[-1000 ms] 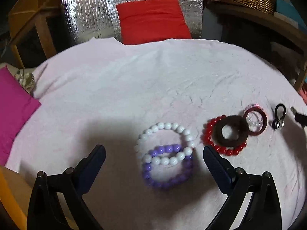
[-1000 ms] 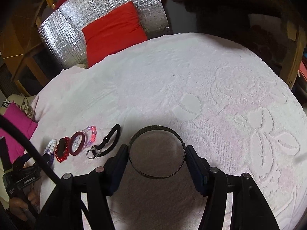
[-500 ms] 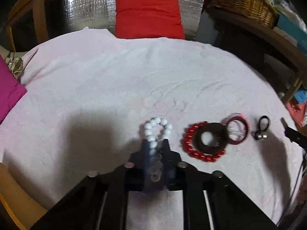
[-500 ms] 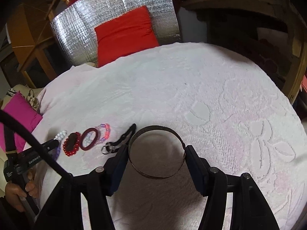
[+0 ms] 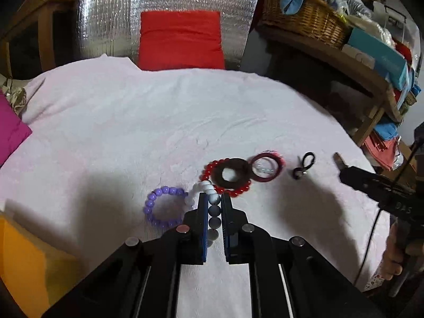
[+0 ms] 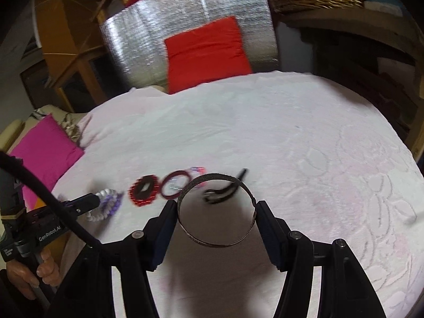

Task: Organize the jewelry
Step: 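Carry the white bracelet and silver bangle over the orange box with both tools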

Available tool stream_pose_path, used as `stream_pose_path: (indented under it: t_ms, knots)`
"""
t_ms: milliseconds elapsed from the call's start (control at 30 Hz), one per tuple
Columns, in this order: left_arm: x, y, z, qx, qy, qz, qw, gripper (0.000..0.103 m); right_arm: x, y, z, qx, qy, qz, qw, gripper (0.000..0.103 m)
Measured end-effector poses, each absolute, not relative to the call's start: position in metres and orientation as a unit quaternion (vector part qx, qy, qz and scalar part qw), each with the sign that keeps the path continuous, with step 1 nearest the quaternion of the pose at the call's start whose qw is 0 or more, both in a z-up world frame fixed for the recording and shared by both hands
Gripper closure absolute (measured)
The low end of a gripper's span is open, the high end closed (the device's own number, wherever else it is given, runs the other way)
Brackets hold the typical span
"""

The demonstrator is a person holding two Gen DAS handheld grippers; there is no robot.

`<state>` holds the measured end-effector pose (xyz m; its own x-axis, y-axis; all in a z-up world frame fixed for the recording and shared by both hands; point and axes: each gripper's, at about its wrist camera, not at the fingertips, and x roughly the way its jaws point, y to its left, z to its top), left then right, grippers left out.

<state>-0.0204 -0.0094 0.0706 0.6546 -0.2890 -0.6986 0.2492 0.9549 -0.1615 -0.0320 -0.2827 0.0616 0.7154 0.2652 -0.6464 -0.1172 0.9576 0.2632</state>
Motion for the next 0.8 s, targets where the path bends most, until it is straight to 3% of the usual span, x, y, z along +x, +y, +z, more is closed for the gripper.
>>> stream_pose_path:
  t_ms: [467,800]
  knots:
    - [-0.115,0.064,0.154,-0.103,0.284,-0.096,0.948,0.093,-0.056,-0.196,0.083,0.074,0.339,0.192,0.918,0.040]
    - [-0.204,0.170,0.139,-0.104,0.310,0.058,0.943,0.093,-0.086,-0.070,0.093,0.046,0.338,0.338,0.877,0.040]
